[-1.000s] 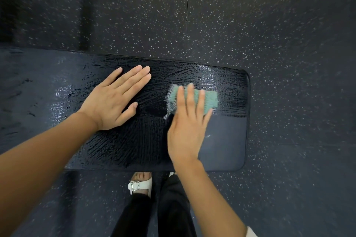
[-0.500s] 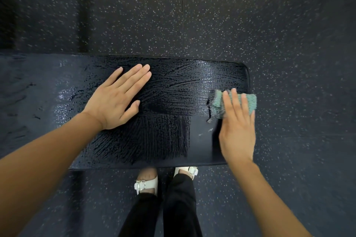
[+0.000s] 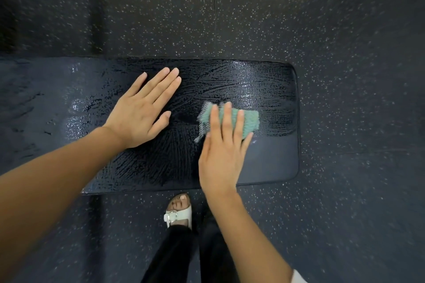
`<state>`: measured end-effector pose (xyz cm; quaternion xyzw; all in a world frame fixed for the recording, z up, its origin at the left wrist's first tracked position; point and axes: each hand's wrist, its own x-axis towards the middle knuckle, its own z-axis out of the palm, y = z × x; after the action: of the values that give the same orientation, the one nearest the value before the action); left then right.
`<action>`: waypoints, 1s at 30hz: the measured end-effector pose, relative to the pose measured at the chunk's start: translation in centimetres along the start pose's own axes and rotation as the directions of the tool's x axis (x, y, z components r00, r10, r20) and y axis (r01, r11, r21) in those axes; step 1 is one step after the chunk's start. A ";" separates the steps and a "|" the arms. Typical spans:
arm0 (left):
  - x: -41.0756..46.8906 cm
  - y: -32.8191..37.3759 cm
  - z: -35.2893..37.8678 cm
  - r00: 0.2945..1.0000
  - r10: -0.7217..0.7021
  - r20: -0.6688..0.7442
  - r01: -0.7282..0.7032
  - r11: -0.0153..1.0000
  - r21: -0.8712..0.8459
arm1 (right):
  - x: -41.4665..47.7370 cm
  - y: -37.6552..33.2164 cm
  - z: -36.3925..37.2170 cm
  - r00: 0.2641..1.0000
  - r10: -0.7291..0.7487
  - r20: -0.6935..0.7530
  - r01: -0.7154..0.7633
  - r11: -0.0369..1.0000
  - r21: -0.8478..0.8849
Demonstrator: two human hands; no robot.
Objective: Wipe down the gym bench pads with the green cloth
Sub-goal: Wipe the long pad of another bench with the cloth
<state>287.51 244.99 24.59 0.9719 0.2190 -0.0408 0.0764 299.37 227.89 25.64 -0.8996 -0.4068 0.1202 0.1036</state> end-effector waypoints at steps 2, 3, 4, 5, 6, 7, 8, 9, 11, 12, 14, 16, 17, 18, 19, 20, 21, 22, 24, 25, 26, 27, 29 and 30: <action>-0.1 0.3 0.0 1.000 -0.016 -0.001 0.016 1.000 0.002 | -0.6 1.1 -0.2 0.992 -0.115 0.052 0.116 0.993 -0.035; -0.2 0.7 0.1 1.000 -0.026 -0.004 0.026 1.000 -0.003 | -0.6 2.0 -0.5 0.983 -0.167 0.073 0.171 0.984 -0.048; -0.3 1.2 0.2 0.999 -0.034 -0.007 0.034 0.999 -0.008 | -0.4 3.1 -0.8 0.973 -0.214 0.090 0.219 0.974 -0.058; -0.5 1.9 0.3 0.999 -0.036 -0.009 0.036 0.999 -0.010 | -0.2 4.3 -1.1 0.963 -0.248 0.106 0.255 0.965 -0.063; -0.8 2.6 0.5 0.999 -0.035 -0.011 0.035 0.999 -0.011 | -0.1 5.4 -1.5 0.957 -0.264 0.122 0.273 0.960 -0.065; -0.9 3.1 0.7 0.999 -0.035 -0.012 0.035 0.999 -0.013 | 0.2 6.4 -2.0 0.957 -0.259 0.132 0.269 0.961 -0.065; -1.0 3.5 0.8 0.999 -0.038 -0.014 0.038 0.999 -0.015 | 0.4 7.4 -2.5 0.961 -0.241 0.137 0.252 0.965 -0.070; -1.2 3.7 0.9 0.999 -0.043 -0.019 0.043 0.999 -0.016 | 0.6 8.4 -3.0 0.966 -0.216 0.140 0.229 0.970 -0.083; -1.3 4.0 0.9 0.998 -0.050 -0.024 0.050 0.999 -0.016 | 1.0 10.4 -3.8 0.979 -0.151 0.137 0.165 0.981 -0.103; -1.4 4.1 0.9 0.998 -0.052 -0.026 0.051 0.999 -0.018 | 1.2 11.2 -4.1 0.985 -0.112 0.129 0.126 0.987 -0.102; -1.7 4.6 1.0 0.998 -0.056 -0.032 0.055 0.998 -0.020 | 1.6 12.0 -4.5 0.995 -0.024 0.098 0.032 0.997 -0.077; -1.9 5.1 1.1 0.997 -0.066 -0.036 0.065 0.998 -0.023 | 1.7 11.1 -4.0 0.997 0.059 0.051 -0.058 0.998 -0.027; -2.0 5.3 1.1 0.997 -0.071 -0.035 0.070 0.997 -0.025 | 1.7 10.3 -3.6 0.994 0.108 0.022 -0.109 0.994 0.001; -2.1 5.5 1.1 0.996 -0.078 -0.036 0.077 0.997 -0.026 | 1.5 9.3 -3.2 0.987 0.159 -0.008 -0.158 0.987 0.029; -2.2 5.5 1.2 0.996 -0.083 -0.039 0.082 0.996 -0.026 | 1.4 8.2 -2.8 0.979 0.202 -0.034 -0.200 0.978 0.053; -2.3 5.6 1.2 0.995 -0.086 -0.041 0.085 0.996 -0.026 | 1.1 7.2 -2.4 0.971 0.232 -0.053 -0.227 0.971 0.075; -2.3 5.7 1.3 0.995 -0.087 -0.044 0.086 0.996 -0.028 | 0.9 6.2 -2.0 0.967 0.244 -0.066 -0.238 0.967 0.092; -2.3 5.7 1.3 0.995 -0.087 -0.046 0.086 0.996 -0.031 | 0.5 5.4 -1.6 0.968 0.241 -0.073 -0.232 0.967 0.106; -2.3 5.7 1.3 0.995 -0.092 -0.047 0.090 0.995 -0.039 | -0.3 4.0 -0.9 0.979 0.190 -0.072 -0.181 0.976 0.117; -2.3 5.7 1.4 0.994 -0.096 -0.047 0.094 0.995 -0.040 | -0.7 3.3 -0.7 0.988 0.143 -0.063 -0.135 0.984 0.114; -2.3 5.8 1.4 0.994 -0.101 -0.047 0.099 0.994 -0.042 | -1.2 2.7 -0.6 0.996 0.079 -0.044 -0.074 0.992 0.101; -2.3 5.8 1.4 0.993 -0.105 -0.048 0.103 0.994 -0.045 | -1.8 2.3 -0.5 1.000 -0.003 -0.013 0.004 0.997 0.079; -2.3 5.8 1.3 0.993 -0.107 -0.052 0.104 0.993 -0.051 | -2.9 2.3 -0.4 0.983 -0.170 0.073 0.168 0.985 0.030; -2.3 5.9 1.3 0.993 -0.107 -0.055 0.104 0.993 -0.051 | -3.2 2.7 -0.6 0.966 -0.234 0.108 0.233 0.972 0.015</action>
<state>287.90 238.56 24.32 0.9576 0.2731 -0.0117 0.0910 299.43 223.67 25.81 -0.8375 -0.5148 0.1563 0.0956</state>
